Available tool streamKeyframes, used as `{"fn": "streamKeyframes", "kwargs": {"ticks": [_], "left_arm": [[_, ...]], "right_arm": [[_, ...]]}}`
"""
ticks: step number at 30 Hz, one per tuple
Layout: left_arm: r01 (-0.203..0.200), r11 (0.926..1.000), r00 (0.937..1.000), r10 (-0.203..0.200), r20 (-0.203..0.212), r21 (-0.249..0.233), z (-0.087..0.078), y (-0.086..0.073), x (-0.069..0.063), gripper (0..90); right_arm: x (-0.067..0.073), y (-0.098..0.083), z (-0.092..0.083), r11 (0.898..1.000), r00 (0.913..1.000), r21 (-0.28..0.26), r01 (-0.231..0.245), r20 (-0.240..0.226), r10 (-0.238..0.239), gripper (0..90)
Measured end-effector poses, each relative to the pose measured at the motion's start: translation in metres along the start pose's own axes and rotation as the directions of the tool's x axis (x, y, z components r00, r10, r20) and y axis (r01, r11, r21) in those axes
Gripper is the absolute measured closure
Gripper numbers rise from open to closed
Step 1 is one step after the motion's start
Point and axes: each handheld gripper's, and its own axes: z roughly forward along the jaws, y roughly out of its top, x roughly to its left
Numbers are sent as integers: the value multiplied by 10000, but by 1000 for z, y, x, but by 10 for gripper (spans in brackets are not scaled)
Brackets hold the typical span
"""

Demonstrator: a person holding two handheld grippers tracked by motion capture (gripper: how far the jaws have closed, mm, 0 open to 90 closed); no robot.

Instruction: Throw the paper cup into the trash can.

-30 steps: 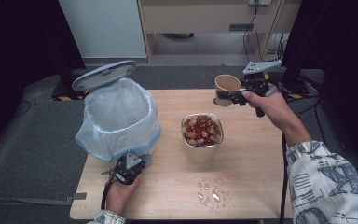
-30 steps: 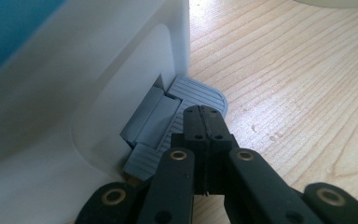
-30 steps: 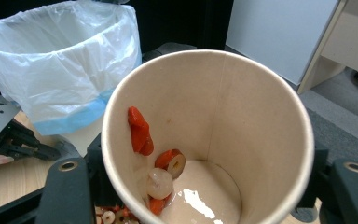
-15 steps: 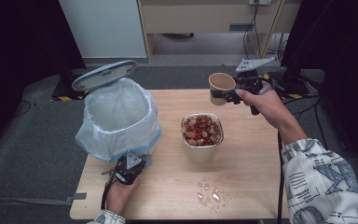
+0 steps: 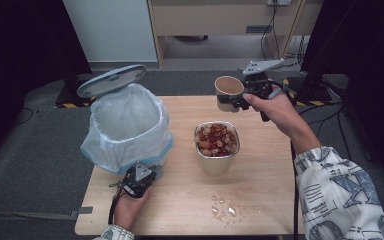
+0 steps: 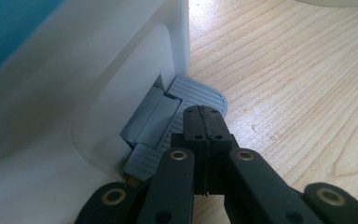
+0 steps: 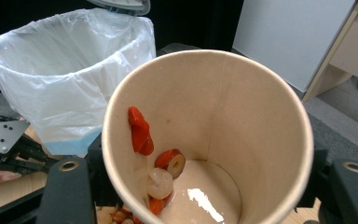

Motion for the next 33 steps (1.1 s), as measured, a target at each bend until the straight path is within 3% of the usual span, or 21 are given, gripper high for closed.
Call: {"fn": "streamKeyframes", "kwargs": {"ticks": [33], "left_arm": [[-32,10000,10000,32,-3,57,0,0,0,896]], "right_arm": [[34,30,34,10000,9984,-3,-29,-562,29,319]]}}
